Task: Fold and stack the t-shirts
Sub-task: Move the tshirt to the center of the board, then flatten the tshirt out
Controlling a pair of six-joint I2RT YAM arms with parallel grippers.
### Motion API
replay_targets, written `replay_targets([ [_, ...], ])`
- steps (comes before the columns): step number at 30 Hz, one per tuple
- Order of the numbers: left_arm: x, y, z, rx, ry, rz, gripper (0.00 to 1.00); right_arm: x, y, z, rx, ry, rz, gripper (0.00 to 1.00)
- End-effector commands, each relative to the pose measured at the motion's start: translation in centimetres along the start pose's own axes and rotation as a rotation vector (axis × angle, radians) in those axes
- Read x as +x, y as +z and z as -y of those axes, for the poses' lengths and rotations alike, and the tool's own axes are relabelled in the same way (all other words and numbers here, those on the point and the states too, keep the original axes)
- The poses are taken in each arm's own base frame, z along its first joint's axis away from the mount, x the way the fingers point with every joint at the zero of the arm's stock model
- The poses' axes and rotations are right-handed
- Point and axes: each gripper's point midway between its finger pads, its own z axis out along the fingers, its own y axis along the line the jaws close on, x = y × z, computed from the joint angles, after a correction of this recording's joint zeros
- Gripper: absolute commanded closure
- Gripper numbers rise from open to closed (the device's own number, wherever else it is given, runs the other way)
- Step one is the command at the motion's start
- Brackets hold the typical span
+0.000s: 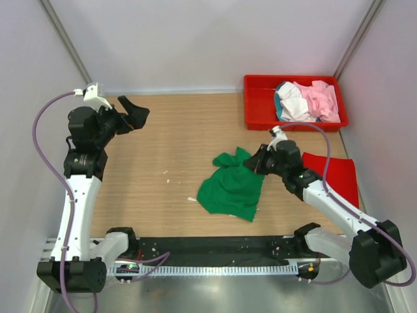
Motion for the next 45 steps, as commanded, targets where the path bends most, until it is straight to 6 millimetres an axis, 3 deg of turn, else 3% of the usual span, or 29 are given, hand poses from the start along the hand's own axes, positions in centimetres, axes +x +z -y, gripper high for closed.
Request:
replay_targets([
  [1, -1.2, -0.4, 0.6, 0.031, 0.031, 0.065, 0.0, -2.5, 0.1, -1.3, 0.065, 0.004, 0.146, 0.99],
  [3, -1.0, -0.2, 0.6, 0.039, 0.021, 0.057, 0.0, -1.8, 0.1, 0.8, 0.181, 0.012, 0.132, 0.99],
  [6, -0.6, 0.3, 1.1, 0.072, 0.015, 0.029, 0.0, -3.3, -0.1, 0.8, 0.217, 0.005, 0.173, 0.99],
  [9, -0.3, 0.4, 1.2, 0.081, 0.008, 0.018, 0.0, -5.9, 0.8, -1.0, 0.188, -0.028, 0.211, 0.99],
  [10, -0.4, 0.5, 1.1, 0.074, -0.007, 0.02, 0.0, -8.1, 0.9, -2.7, 0.161, -0.056, 0.246, 0.99],
  [11, -0.3, 0.6, 1.1, 0.07, -0.015, 0.018, 0.0, -9.0, 1.3, -3.4, 0.155, -0.071, 0.251, 0.99],
  [12, -0.3, 0.7, 1.1, 0.062, -0.022, 0.022, 0.0, -9.0, 3.0, -2.7, 0.195, -0.081, 0.225, 0.99],
  [13, -0.2, 0.9, 0.8, 0.047, -0.026, 0.024, 0.0, -11.4, 3.2, -4.1, 0.184, -0.088, 0.268, 0.99],
  [14, 0.5, 1.3, 2.5, 0.071, -0.014, 0.008, 0.0, -11.8, 4.1, -3.7, 0.214, -0.105, 0.261, 0.98],
  [16, 1.6, 1.1, 3.8, 0.066, -0.017, -0.028, 0.0, -13.5, 5.8, -2.1, 0.337, -0.116, 0.278, 0.84],
  [17, 1.9, 0.7, 4.8, 0.076, -0.016, -0.035, 0.0, -12.6, 5.9, -0.8, 0.408, -0.133, 0.221, 0.61],
  [19, 4.6, 0.1, 7.8, 0.099, 0.0, -0.09, 0.0, -12.8, 6.1, 0.5, 0.496, -0.162, 0.186, 0.35],
  [20, 5.7, -0.3, 8.7, 0.106, 0.004, -0.103, 0.0, -12.0, 5.4, 1.7, 0.55, -0.17, 0.148, 0.17],
  [21, 9.0, -1.5, 11.3, 0.176, 0.002, -0.172, 0.0, -11.7, 4.8, 2.3, 0.582, -0.171, 0.143, 0.12],
  [23, 11.6, -1.8, 11.7, 0.131, 0.003, -0.185, 0.0, -11.2, 1.8, 4.4, 0.663, -0.161, 0.133, 0.1],
  [24, 15.3, -2.8, 13.6, 0.169, 0.013, -0.258, 0.0, -11.1, 0.7, 5.1, 0.69, -0.136, 0.138, 0.07],
  [25, 16.4, -2.7, 13.2, 0.092, 0.041, -0.223, 0.01, -10.7, -0.8, 7.2, 0.749, -0.104, 0.136, 0.05],
  [27, 20.2, -2.6, 14.3, 0.038, 0.116, -0.242, 0.01, -11.1, -4.1, 7.9, 0.741, -0.044, 0.171, 0.03],
  [28, 21.7, -3.9, 16.6, 0.055, 0.173, -0.228, 0.0, -11.1, -5.9, 10.2, 0.782, 0.011, 0.186, 0.04],
  [29, 23.1, -3.8, 17.4, 0.041, 0.22, -0.232, 0.0, -11.5, -7.6, 10.1, 0.757, 0.041, 0.215, 0.03],
  [30, 26.1, -3.3, 18.6, 0.034, 0.303, -0.273, 0.0, -11.2, -8.7, 11.0, 0.776, 0.062, 0.229, 0.03],
  [31, 26.9, -3.5, 21.3, 0.081, 0.36, -0.281, 0.0, -11.4, -9.9, 11.5, 0.797, 0.077, 0.251, 0.03],
  [33, 29.0, -2.8, 23.9, 0.115, 0.45, -0.314, 0.0, -11.7, -12.6, 12.7, 0.86, 0.102, 0.314, 0.02],
  [34, 33.3, -2.0, 24.2, 0.115, 0.587, -0.377, 0.0, -11.7, -13.2, 13.0, 0.878, 0.1, 0.325, 0.0],
  [35, 33.0, -1.7, 26.6, 0.141, 0.603, -0.375, 0.0, -11.6, -14.1, 13.5, 0.905, 0.103, 0.339, 0.0],
  [37, 37.4, -0.4, 26.9, 0.115, 0.735, -0.426, 0.03, -11.4, -15.5, 13.9, 0.947, 0.11, 0.363, 0.01],
  [38, 37.7, -0.1, 27.9, 0.107, 0.775, -0.426, 0.04, -11.5, -15.9, 13.9, 0.95, 0.12, 0.374, 0.0],
  [41, 40.8, 0.8, 28.4, 0.1, 0.827, -0.47, 0.07, -11.8, -16.6, 13.2, 0.927, 0.136, 0.413, 0.0],
  [45, 42.8, 2.0, 28.3, 0.082, 0.837, -0.461, 0.08, -11.6, -16.8, 12.6, 0.891, 0.124, 0.423, 0.0],
])
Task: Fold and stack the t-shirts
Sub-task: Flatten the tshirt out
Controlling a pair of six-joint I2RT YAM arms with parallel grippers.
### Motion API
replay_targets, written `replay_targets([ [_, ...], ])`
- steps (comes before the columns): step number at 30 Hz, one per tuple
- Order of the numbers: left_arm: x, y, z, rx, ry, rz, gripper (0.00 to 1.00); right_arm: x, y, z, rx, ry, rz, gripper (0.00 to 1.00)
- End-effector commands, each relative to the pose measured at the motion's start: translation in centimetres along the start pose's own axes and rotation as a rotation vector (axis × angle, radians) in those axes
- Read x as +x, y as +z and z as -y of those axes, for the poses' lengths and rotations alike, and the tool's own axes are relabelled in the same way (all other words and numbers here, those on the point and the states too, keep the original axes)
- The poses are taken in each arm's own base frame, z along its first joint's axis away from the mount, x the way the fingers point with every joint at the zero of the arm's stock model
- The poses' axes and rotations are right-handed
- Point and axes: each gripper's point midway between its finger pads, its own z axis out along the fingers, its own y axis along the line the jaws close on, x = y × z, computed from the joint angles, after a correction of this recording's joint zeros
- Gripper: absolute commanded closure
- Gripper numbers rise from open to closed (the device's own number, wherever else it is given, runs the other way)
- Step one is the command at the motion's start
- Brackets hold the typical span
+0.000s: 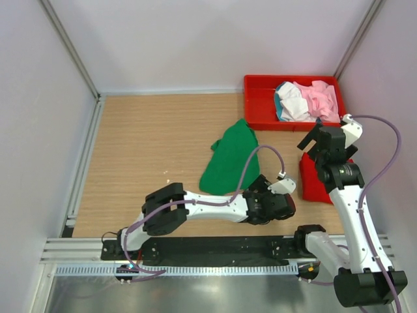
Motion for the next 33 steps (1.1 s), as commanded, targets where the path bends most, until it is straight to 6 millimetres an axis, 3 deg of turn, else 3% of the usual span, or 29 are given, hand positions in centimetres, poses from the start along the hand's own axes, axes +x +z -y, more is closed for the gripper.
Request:
replay_targets([
  [1, -1.7, 0.2, -1.0, -0.074, 0.005, 0.042, 0.09, -0.7, -0.8, 0.2, -0.018, 0.021, 0.041, 0.0],
  [10, -1.0, 4.3, -2.0, -0.103, -0.08, 0.02, 0.21, -0.5, -0.8, -0.3, -0.05, 0.018, 0.037, 0.0],
  [13, -1.0, 4.9, -2.1, -0.108, -0.106, 0.036, 0.28, -0.3, -0.6, -0.5, -0.059, 0.019, 0.028, 0.0],
  [15, -0.7, 5.4, -2.6, -0.126, -0.123, 0.029, 0.39, -0.2, -0.4, -0.8, -0.068, 0.02, 0.023, 0.0],
  [24, 0.6, 7.1, -2.4, -0.074, -0.134, -0.015, 0.36, 0.5, 0.3, -1.3, -0.08, 0.024, -0.003, 0.0],
  [27, 0.9, 7.3, -2.3, -0.072, -0.133, -0.018, 0.42, 0.7, 0.5, -1.8, -0.092, 0.027, -0.017, 0.0],
  [28, 0.8, 7.3, -2.5, -0.077, -0.138, -0.018, 0.46, 0.8, 0.6, -1.9, -0.097, 0.027, -0.021, 0.0],
  [30, 0.8, 7.2, -2.9, -0.08, -0.147, -0.019, 0.63, 1.1, 0.8, -2.1, -0.106, 0.024, -0.034, 0.0],
  [31, 0.8, 7.3, -3.3, -0.088, -0.161, -0.019, 0.73, 1.2, 0.9, -2.2, -0.111, 0.024, -0.034, 0.0],
  [32, 0.6, 7.2, -3.6, -0.095, -0.172, -0.017, 0.96, 1.6, 1.1, -2.5, -0.123, 0.015, -0.049, 0.01],
  [33, 0.5, 7.1, -4.1, -0.106, -0.187, -0.014, 1.0, 2.0, 1.4, -2.5, -0.128, 0.005, -0.058, 0.0],
])
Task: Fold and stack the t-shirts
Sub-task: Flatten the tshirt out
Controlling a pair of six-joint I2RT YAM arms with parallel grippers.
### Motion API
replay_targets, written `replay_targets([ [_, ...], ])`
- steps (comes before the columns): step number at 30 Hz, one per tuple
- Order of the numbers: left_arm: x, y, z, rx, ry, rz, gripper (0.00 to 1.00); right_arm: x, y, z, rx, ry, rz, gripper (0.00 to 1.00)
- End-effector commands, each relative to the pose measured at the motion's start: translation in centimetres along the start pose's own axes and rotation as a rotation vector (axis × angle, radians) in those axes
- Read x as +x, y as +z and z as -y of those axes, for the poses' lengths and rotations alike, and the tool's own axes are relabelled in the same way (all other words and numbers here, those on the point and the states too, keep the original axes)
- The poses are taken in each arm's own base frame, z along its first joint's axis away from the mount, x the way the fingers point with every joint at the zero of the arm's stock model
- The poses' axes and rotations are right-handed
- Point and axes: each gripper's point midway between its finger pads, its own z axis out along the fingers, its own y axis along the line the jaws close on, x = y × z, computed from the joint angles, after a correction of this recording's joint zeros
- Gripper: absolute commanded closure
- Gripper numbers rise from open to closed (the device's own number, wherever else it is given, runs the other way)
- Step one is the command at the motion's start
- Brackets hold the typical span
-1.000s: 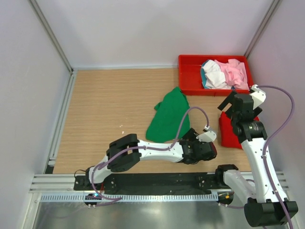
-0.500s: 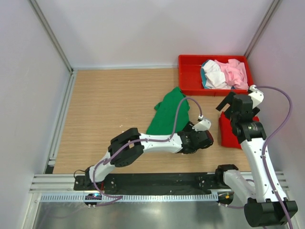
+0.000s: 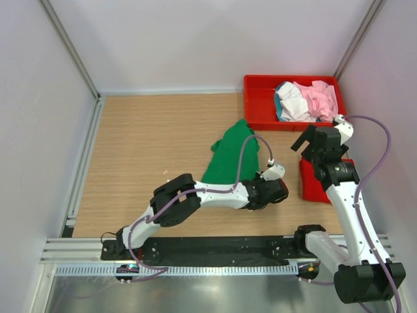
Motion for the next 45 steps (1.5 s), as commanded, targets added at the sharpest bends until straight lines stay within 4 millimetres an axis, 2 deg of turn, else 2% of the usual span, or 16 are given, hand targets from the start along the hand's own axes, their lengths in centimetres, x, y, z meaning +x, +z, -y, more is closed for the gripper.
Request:
replay_targets([
  [1, -2.4, -0.6, -1.4, -0.016, -0.099, 0.052, 1.0, 0.1, 0.8, -1.2, -0.054, -0.002, -0.002, 0.0],
  [3, -2.7, -1.0, -2.3, -0.008, -0.136, 0.044, 1.0, 1.0, 1.6, -2.0, -0.077, -0.017, -0.057, 0.0],
  [4, -4.2, -2.2, -2.8, 0.011, -0.163, 0.064, 1.0, 1.3, 1.8, -2.4, -0.096, -0.027, -0.08, 0.0],
  [7, -5.0, -4.3, -4.9, 0.01, -0.186, 0.083, 1.0, 2.9, 2.5, -5.2, -0.223, -0.038, -0.164, 0.0],
  [11, -9.0, -9.8, -9.5, 0.047, -0.313, 0.167, 1.0, 4.2, 2.3, -9.3, -0.365, -0.069, -0.203, 0.0],
  [13, -8.3, -10.5, -11.8, 0.043, -0.381, 0.148, 1.0, 4.4, 1.5, -11.4, -0.393, -0.112, -0.177, 0.0],
  [15, -9.6, -13.1, -14.3, 0.059, -0.494, 0.195, 1.0, 4.7, 0.9, -13.0, -0.424, -0.133, -0.169, 0.0],
  [17, -8.6, -13.9, -17.0, 0.014, -0.554, 0.204, 1.0, 5.3, 0.3, -14.7, -0.468, -0.143, -0.171, 0.0],
  [18, -9.4, -16.0, -18.7, 0.017, -0.615, 0.25, 1.0, 5.4, 0.1, -15.3, -0.482, -0.134, -0.176, 0.0],
  [20, -7.2, -16.4, -21.8, -0.074, -0.71, 0.242, 1.0, 6.7, 0.2, -16.4, -0.498, -0.154, -0.212, 0.0],
  [21, -7.4, -18.4, -23.6, -0.077, -0.776, 0.28, 0.99, 7.0, 0.1, -16.8, -0.505, -0.161, -0.22, 0.0],
  [26, -0.3, -20.5, -32.0, -0.34, -1.014, 0.3, 1.0, 10.6, 0.2, -18.8, -0.521, -0.227, -0.284, 0.01],
  [29, 3.3, -21.4, -35.2, -0.438, -1.092, 0.292, 1.0, 13.1, 0.3, -20.5, -0.544, -0.266, -0.317, 0.0],
  [33, 5.9, -21.6, -37.3, -0.501, -1.094, 0.252, 0.99, 15.8, 0.9, -22.4, -0.55, -0.331, -0.346, 0.0],
  [39, 6.4, -19.2, -38.3, -0.493, -1.058, 0.111, 1.0, 19.0, 2.8, -23.6, -0.543, -0.358, -0.387, 0.07],
  [45, 6.9, -18.5, -39.7, -0.513, -1.102, 0.096, 1.0, 21.0, 1.9, -26.5, -0.658, -0.385, -0.436, 0.12],
])
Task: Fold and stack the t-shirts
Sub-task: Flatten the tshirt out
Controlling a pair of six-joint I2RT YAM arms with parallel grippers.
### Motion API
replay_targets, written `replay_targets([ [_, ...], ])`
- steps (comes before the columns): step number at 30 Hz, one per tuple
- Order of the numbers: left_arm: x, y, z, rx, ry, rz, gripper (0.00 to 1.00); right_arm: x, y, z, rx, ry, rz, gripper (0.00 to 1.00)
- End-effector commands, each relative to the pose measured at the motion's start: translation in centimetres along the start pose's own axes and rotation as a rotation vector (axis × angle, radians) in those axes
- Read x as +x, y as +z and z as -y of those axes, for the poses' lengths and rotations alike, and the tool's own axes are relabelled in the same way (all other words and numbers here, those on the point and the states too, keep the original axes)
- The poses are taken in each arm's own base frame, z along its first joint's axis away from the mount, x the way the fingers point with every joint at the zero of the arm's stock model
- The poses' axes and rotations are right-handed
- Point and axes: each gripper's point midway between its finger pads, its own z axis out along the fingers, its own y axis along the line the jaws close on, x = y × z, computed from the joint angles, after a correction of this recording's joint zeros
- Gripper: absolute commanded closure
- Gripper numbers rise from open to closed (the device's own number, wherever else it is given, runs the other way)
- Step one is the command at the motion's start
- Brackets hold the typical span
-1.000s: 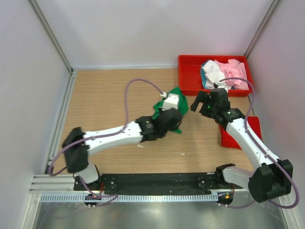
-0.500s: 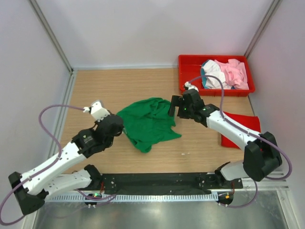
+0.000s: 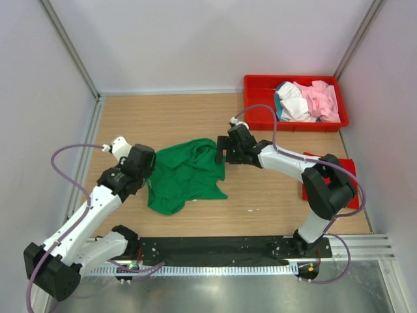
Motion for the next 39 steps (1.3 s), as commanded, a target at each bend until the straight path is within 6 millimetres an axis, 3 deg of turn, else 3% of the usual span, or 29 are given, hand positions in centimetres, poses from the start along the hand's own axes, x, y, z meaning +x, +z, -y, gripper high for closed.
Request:
replay_targets([
  [1, -1.6, -0.1, 0.8, 0.044, -0.039, 0.017, 1.0, -3.0, -0.3, -4.8, -0.147, -0.021, 0.09, 0.12],
  [5, -1.3, 0.6, 0.0, 0.031, -0.06, -0.002, 1.0, -1.9, 0.8, -6.1, -0.166, -0.034, 0.073, 0.23],
  [7, -1.3, 0.6, -0.2, 0.026, -0.06, -0.001, 1.0, -1.2, 2.1, -5.8, -0.148, -0.038, 0.045, 0.47],
  [8, -1.5, 0.6, -0.3, 0.022, -0.057, 0.003, 1.0, -1.5, 2.3, -5.8, -0.134, -0.037, 0.045, 0.76],
  [9, -1.7, 0.5, -0.4, 0.02, -0.052, 0.006, 1.0, -1.5, 2.3, -5.4, -0.106, -0.036, 0.038, 0.94],
  [12, -3.3, -0.6, -0.3, 0.032, -0.035, 0.025, 1.0, -3.2, -1.5, -4.8, -0.079, -0.045, 0.099, 0.99],
  [13, -3.8, -0.9, -0.2, 0.036, -0.031, 0.031, 1.0, -4.9, -4.8, -4.4, -0.056, -0.047, 0.16, 0.99],
  [16, -5.7, -2.8, 0.9, 0.096, -0.026, 0.055, 1.0, -6.7, -10.5, -0.9, 0.11, -0.099, 0.233, 0.99],
  [17, -6.1, -3.2, 1.2, 0.111, -0.02, 0.059, 0.99, -8.1, -13.6, -0.6, 0.118, -0.102, 0.285, 0.99],
  [18, -7.1, -4.4, 2.3, 0.162, 0.001, 0.064, 1.0, -7.1, -14.9, 1.3, 0.198, -0.161, 0.244, 0.99],
  [21, -8.4, -6.6, 3.5, 0.215, 0.083, 0.03, 1.0, -6.7, -20.0, 3.4, 0.283, -0.191, 0.197, 0.99],
  [22, -10.0, -8.3, 4.5, 0.264, 0.112, 0.05, 1.0, -6.7, -21.0, 3.6, 0.288, -0.188, 0.192, 0.99],
  [23, -10.3, -9.1, 5.1, 0.293, 0.12, 0.035, 1.0, -6.9, -22.7, 3.6, 0.275, -0.171, 0.218, 0.99],
  [24, -10.2, -9.1, 5.2, 0.29, 0.133, 0.019, 1.0, -6.5, -23.2, 4.0, 0.275, -0.159, 0.219, 0.99],
  [26, -9.7, -8.9, 5.7, 0.3, 0.143, -0.01, 1.0, -5.2, -23.1, 4.4, 0.26, -0.111, 0.215, 0.99],
  [28, -8.0, -7.2, 5.3, 0.253, 0.148, -0.065, 1.0, -1.9, -21.1, 5.3, 0.252, -0.069, 0.15, 0.99],
  [29, -6.2, -5.8, 4.6, 0.219, 0.166, -0.109, 1.0, 0.7, -19.3, 6.6, 0.284, -0.068, 0.085, 0.99],
  [31, -4.5, -3.5, 4.2, 0.179, 0.163, -0.126, 1.0, 1.5, -17.0, 7.2, 0.297, -0.058, 0.096, 0.99],
  [32, -3.9, -2.6, 3.9, 0.155, 0.149, -0.132, 1.0, 3.0, -15.5, 8.4, 0.332, -0.068, 0.07, 0.99],
  [35, -1.7, 0.8, 3.2, 0.089, 0.148, -0.174, 1.0, 2.5, -11.9, 8.9, 0.378, -0.086, 0.091, 0.99],
  [37, -1.2, 2.5, 3.4, 0.068, 0.143, -0.176, 1.0, 1.1, -10.4, 8.7, 0.4, -0.108, 0.113, 0.99],
  [38, -0.6, 3.7, 3.4, 0.045, 0.161, -0.191, 1.0, 1.5, -8.7, 9.0, 0.436, -0.135, 0.074, 0.99],
  [39, -0.8, 4.4, 3.9, 0.051, 0.169, -0.176, 1.0, 0.0, -8.0, 8.3, 0.427, -0.16, 0.107, 0.99],
])
